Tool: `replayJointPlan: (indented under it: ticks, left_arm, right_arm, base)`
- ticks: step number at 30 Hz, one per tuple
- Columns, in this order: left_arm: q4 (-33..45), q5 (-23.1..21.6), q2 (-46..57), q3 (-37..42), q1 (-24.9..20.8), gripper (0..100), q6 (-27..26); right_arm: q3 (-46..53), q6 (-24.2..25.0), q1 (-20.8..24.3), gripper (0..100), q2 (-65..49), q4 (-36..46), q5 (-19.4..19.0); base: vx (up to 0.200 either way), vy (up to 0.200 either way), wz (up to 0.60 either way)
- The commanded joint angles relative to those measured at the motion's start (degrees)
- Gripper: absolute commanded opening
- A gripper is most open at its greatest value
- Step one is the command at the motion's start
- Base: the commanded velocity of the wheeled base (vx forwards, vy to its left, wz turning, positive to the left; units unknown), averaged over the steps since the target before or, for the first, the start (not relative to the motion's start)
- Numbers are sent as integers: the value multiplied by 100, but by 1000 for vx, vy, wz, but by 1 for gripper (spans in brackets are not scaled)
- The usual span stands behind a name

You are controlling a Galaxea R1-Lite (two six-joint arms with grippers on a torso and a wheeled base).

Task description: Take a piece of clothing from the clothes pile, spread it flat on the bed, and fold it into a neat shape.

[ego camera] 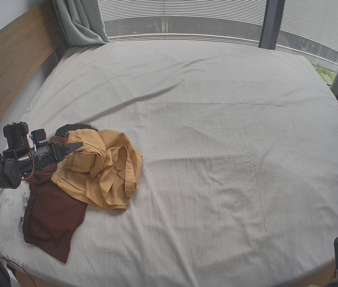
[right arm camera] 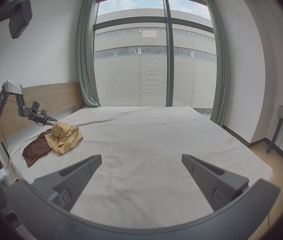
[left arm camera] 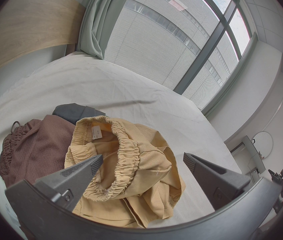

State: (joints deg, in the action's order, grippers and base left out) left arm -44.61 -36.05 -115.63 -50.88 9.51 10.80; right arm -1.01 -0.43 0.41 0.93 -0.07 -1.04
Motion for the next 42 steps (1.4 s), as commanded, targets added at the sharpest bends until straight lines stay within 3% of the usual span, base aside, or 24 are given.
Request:
replayJointPlan:
  ticks: [1, 15, 34, 35, 42]
  left_arm:
    - [-163, -104, -188, -62, -10, 100, 10]
    - [-330, -579, -382, -194, -133, 100, 45]
    - [-347, -711, -496, -176, -265, 100, 27]
    - [-453, -711, -592, -176, -265, 0, 27]
    - [-707, -719, -803, -115, -257, 0, 36]
  right_arm:
    - [101, -1, 2, 100, -93, -1, -2]
    - [101, -10, -6, 100, -93, -1, -2]
    - [101, -1, -6, 100, -93, -1, -2]
    - [101, -1, -6, 100, -93, -1, -2]
    - [101, -1, -6, 100, -93, -1, -2]
  base:
    - [0, 0, 0]
    - [0, 0, 0]
    - [0, 0, 0]
    - [0, 0, 0]
    - [0, 0, 0]
